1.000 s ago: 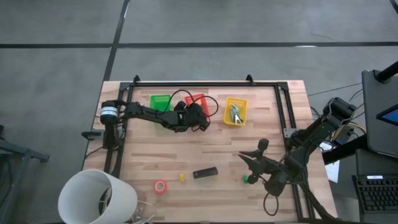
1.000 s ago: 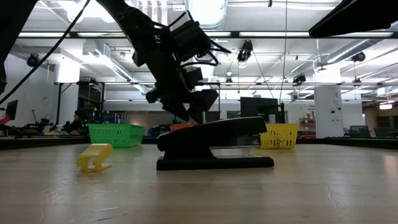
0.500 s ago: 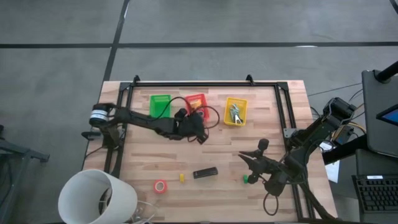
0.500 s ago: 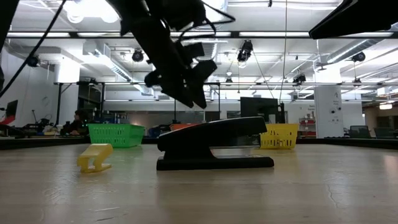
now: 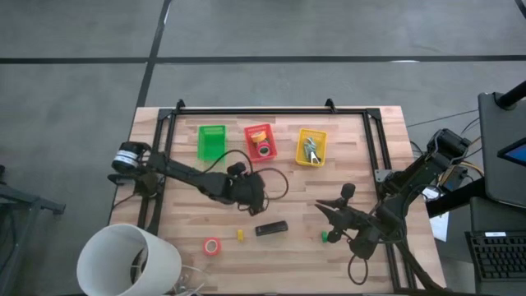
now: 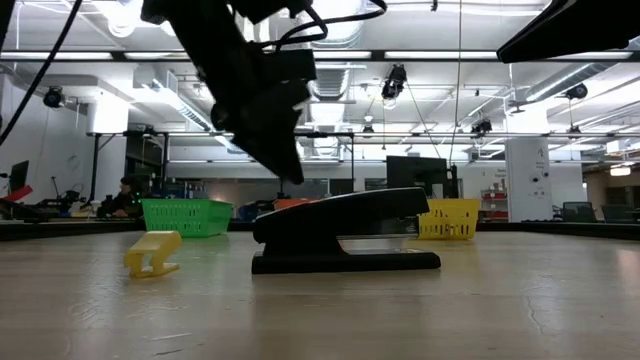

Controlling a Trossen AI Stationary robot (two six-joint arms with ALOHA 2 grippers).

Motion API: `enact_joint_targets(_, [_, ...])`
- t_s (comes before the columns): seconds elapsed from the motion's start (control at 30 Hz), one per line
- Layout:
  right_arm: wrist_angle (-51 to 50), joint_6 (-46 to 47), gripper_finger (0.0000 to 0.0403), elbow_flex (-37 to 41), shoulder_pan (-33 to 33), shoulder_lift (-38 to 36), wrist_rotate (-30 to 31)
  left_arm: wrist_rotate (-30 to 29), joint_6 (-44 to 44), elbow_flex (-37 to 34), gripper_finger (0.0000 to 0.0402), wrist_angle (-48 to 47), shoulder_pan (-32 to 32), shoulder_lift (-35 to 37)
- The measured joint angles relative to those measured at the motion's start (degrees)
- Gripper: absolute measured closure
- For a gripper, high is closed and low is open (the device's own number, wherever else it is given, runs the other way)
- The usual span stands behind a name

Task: Pick and place Stapler, Stapler remover, tape
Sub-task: Put the orange tape into the orange bin

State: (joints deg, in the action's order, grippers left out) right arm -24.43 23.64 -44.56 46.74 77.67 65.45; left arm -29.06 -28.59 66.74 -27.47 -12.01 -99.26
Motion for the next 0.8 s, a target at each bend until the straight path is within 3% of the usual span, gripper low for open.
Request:
enact_joint_targets(0.3, [0.0,0.0,0.0351,0.0,0.0,0.0,0.0,22.5,-4.5,-0.3,0.0188,-4.8,-5.4,0.0])
enact_joint_targets(0.5, [0.7,0.0,0.0351,0.0,0.0,0.0,0.0,25.8,-9.1,-0.3,0.0188,-8.0,-9.9,0.1])
enact_joint_targets(0.8, [0.8,0.0,0.0351,0.0,0.0,0.0,0.0,30.0,-18.7,0.0,0.0188,-23.6,-14.2,0.2])
